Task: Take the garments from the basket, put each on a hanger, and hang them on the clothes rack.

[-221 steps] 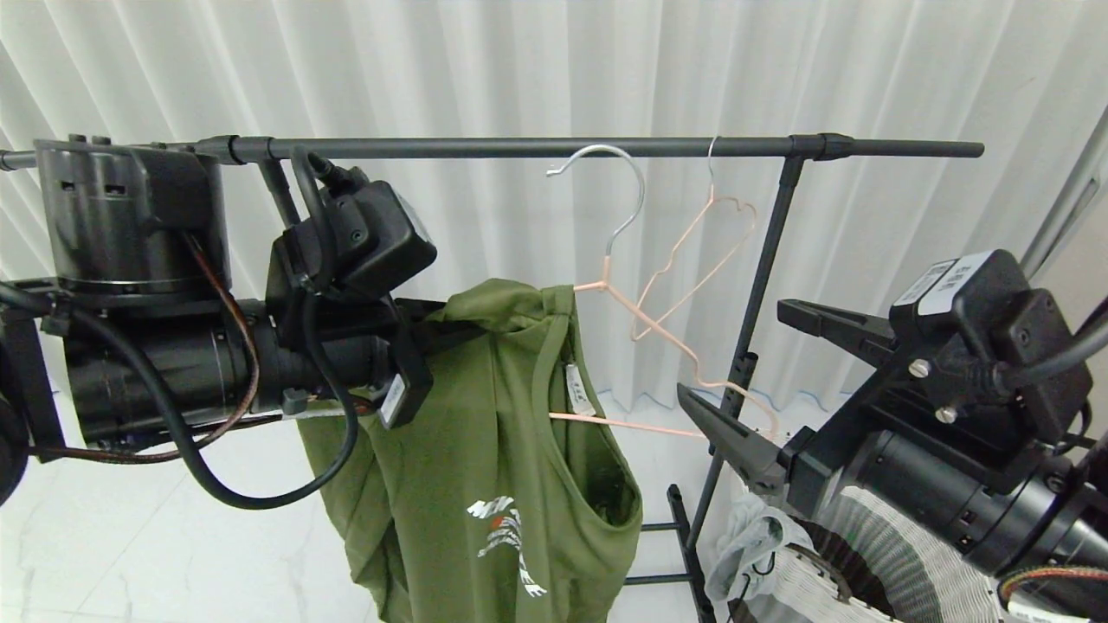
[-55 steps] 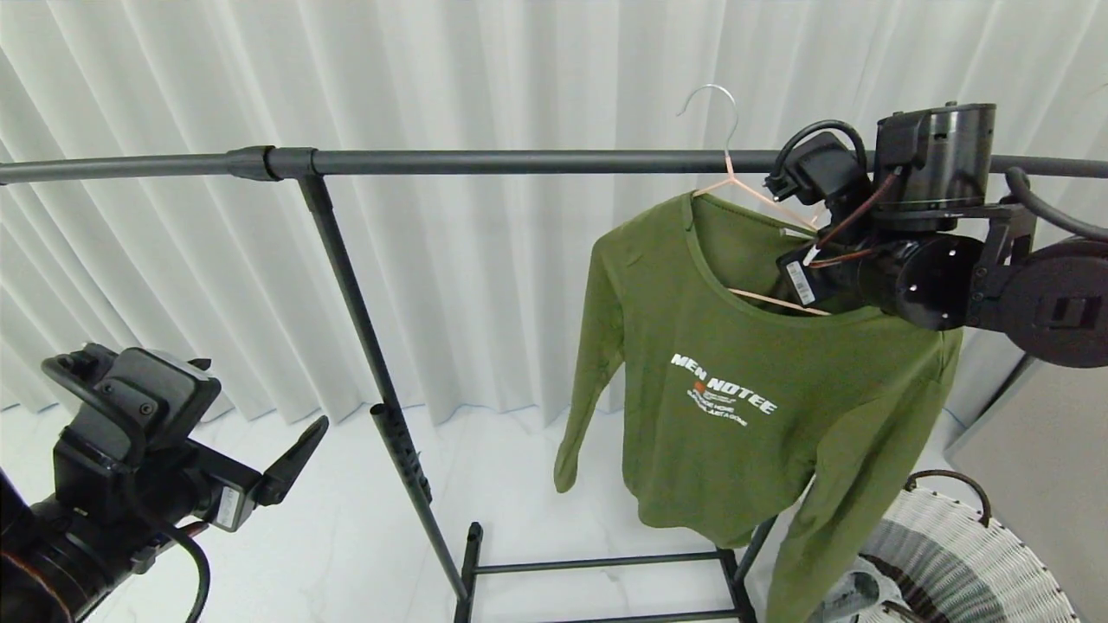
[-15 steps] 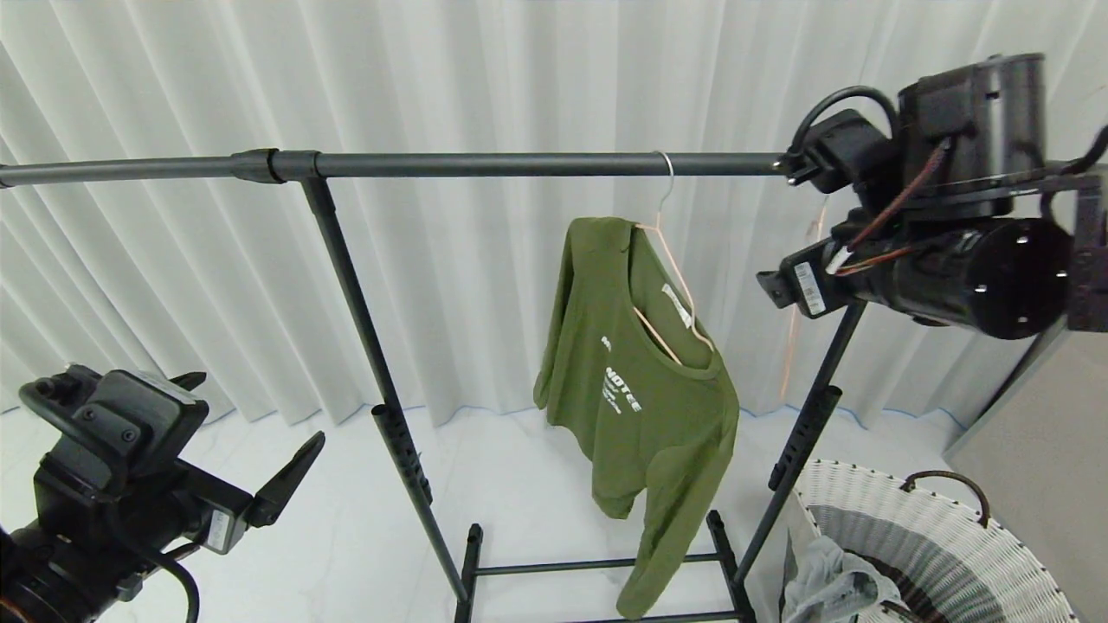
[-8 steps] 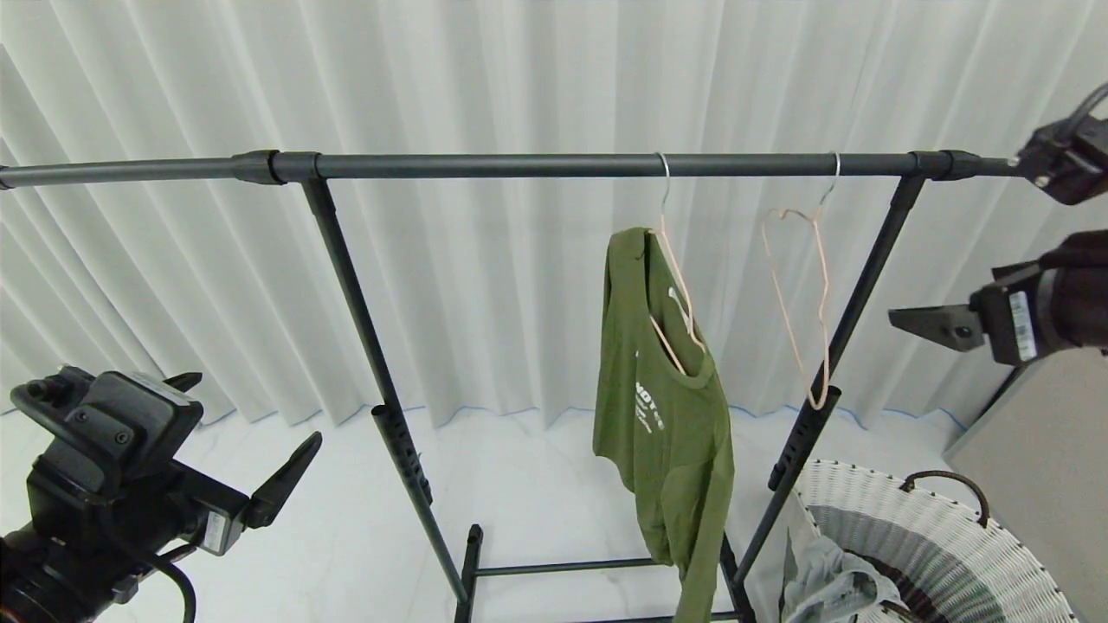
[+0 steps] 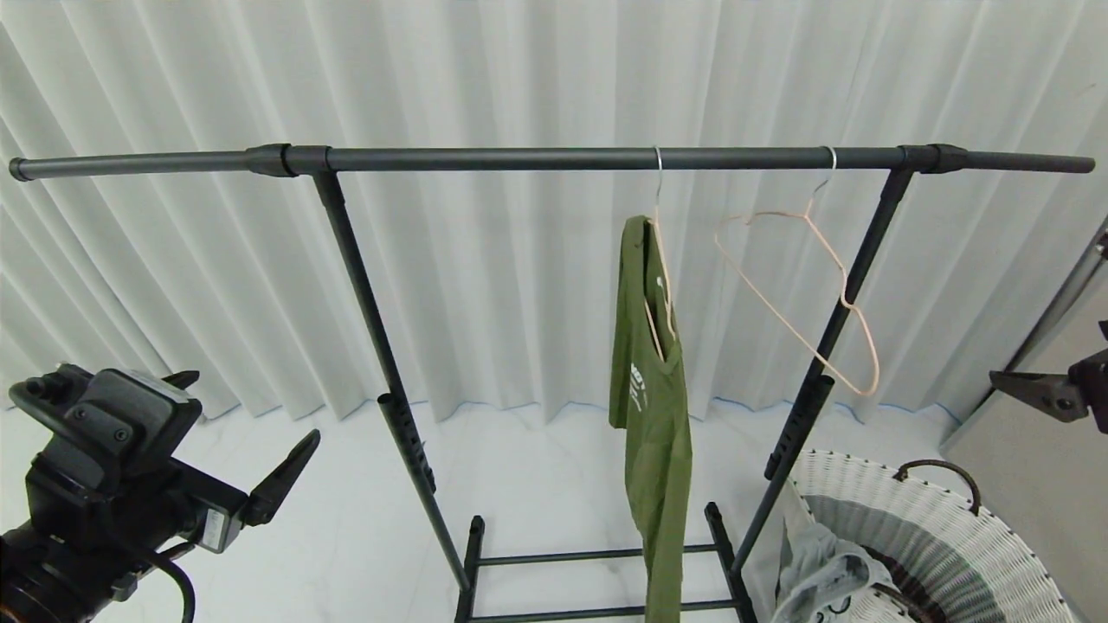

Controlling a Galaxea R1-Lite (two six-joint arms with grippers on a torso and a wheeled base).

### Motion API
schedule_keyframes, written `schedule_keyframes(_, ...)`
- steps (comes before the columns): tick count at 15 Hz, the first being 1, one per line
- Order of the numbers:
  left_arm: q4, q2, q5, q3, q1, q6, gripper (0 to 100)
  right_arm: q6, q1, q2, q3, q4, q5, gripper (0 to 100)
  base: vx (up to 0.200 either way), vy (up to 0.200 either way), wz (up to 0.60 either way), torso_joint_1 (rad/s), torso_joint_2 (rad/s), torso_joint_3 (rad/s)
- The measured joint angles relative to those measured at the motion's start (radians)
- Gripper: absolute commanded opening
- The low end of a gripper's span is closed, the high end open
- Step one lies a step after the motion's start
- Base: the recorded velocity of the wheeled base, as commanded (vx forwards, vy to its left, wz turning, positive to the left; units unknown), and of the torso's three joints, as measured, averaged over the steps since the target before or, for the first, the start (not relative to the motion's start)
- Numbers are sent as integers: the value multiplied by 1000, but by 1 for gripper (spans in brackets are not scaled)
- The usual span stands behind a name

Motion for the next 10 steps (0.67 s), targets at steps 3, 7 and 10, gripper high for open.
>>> schedule_keyframes(3,1,1,-2,1,1,-2,100,-44,-22,-5,35,-45,0,100,-133,0,0,-3,2,3)
schedule_keyframes(7,1,3,-4,12,6,-68,100,-68,-62,-7,56,-60,-2,100,0,0,0,-46,87,55)
schedule_keyframes(10,13,7,14,15,23,-189,100,-68,-69,-8,71,-60,-2,100,0,0,0,-193,460,250)
